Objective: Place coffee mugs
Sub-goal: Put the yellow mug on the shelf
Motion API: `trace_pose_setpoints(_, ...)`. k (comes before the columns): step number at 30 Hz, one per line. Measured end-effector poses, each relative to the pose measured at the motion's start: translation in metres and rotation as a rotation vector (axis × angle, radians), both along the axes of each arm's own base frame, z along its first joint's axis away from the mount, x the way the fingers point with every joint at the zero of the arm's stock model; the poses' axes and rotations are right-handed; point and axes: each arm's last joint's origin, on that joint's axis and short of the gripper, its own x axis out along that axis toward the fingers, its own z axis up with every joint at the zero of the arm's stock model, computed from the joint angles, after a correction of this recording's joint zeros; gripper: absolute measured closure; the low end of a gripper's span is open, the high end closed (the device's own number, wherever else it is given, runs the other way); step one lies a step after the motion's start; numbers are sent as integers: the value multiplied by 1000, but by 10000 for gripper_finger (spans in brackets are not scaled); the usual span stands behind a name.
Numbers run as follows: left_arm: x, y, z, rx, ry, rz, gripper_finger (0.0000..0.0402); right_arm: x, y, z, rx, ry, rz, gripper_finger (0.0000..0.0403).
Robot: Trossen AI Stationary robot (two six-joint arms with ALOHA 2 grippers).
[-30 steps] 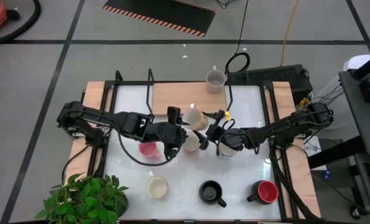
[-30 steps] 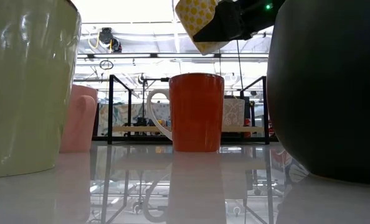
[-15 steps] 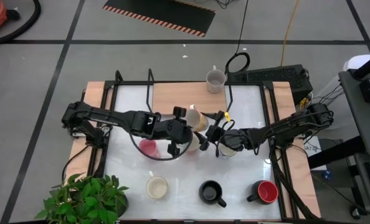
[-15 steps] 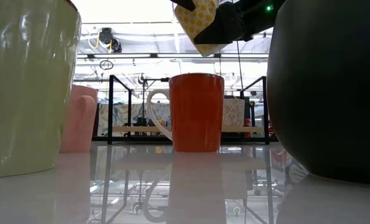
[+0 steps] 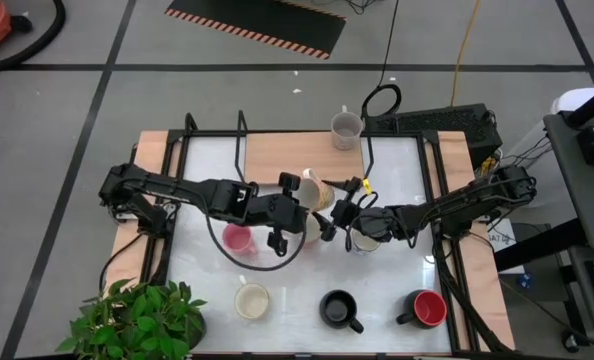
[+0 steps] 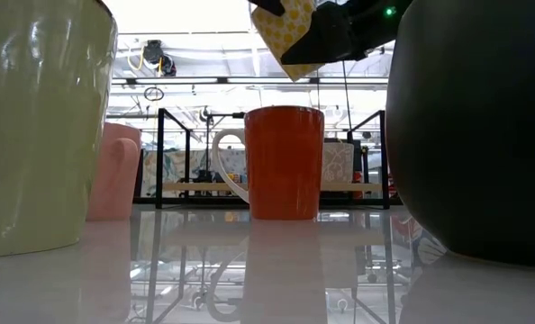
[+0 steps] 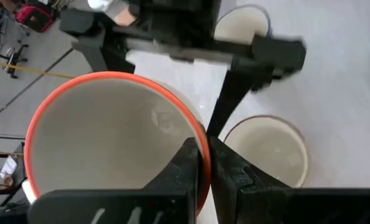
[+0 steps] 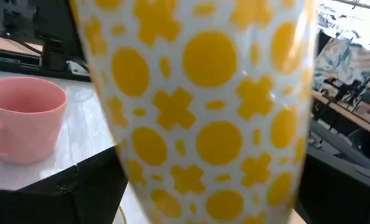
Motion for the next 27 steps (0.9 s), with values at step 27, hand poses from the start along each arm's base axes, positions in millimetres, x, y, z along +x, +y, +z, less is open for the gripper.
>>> trace_pose_setpoints(27, -45, 166, 54, -158, 111, 365, 381, -65, -15, 37, 51, 140, -47, 9)
